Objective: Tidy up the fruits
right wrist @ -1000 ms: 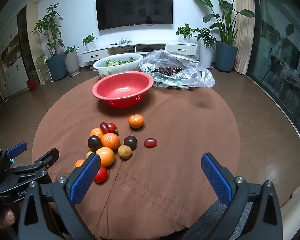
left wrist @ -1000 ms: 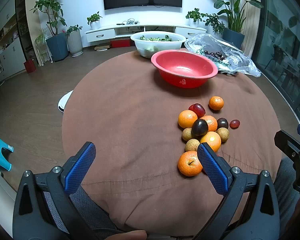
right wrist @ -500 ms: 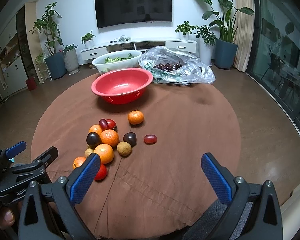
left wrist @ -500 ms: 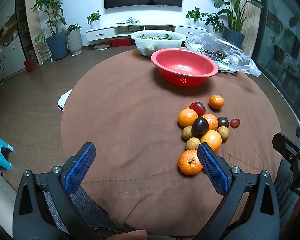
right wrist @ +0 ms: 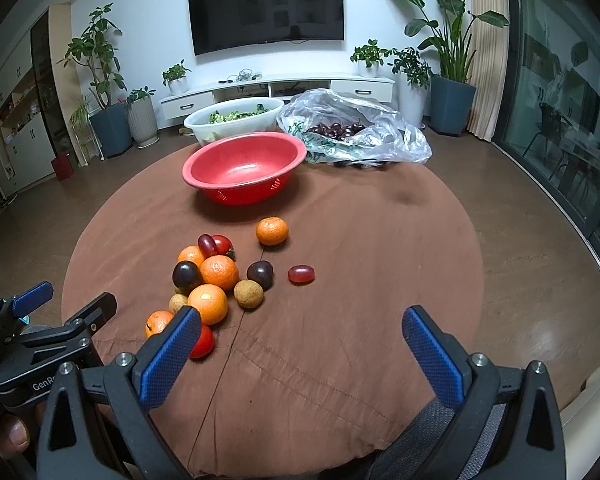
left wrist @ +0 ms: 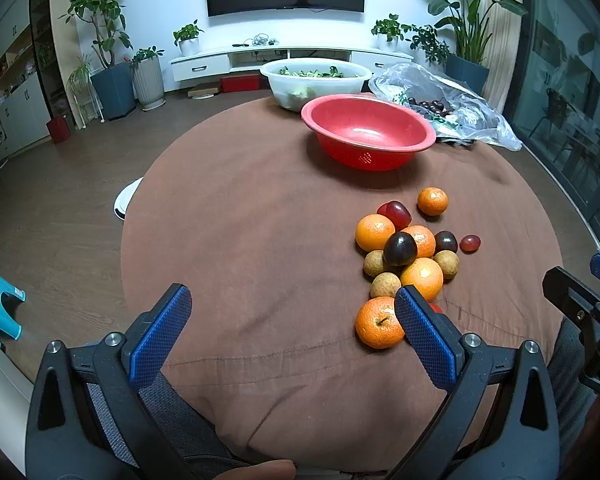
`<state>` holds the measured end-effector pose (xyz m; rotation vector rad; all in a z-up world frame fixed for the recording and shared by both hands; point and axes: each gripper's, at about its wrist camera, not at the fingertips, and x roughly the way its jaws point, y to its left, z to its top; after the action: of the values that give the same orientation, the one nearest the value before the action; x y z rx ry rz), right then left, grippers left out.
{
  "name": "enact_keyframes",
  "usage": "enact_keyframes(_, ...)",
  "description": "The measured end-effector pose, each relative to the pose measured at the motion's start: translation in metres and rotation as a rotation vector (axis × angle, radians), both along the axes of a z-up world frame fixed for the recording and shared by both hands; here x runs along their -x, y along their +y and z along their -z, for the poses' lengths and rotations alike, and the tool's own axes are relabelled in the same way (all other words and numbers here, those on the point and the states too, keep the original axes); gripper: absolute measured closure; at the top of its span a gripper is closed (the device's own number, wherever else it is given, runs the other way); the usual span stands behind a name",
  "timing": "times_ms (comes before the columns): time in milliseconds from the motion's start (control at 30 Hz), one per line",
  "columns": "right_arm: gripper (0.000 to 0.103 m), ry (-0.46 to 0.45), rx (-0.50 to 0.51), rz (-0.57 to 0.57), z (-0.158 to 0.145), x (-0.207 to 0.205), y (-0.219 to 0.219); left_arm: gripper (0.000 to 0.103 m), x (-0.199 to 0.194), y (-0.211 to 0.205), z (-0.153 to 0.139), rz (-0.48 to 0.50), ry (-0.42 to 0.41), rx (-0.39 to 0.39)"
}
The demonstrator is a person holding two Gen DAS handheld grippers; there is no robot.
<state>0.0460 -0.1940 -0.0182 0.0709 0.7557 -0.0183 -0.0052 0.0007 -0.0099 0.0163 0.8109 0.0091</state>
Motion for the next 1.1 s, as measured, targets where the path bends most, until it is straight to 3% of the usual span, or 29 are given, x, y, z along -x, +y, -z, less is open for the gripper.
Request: enact_keyframes(1100,0.0,0.01,-0.003,-0.001,0.0051,0.0033,0.0011,0.0,-0.0026,-0.0026,0.0059,0.014,0.017,0.006)
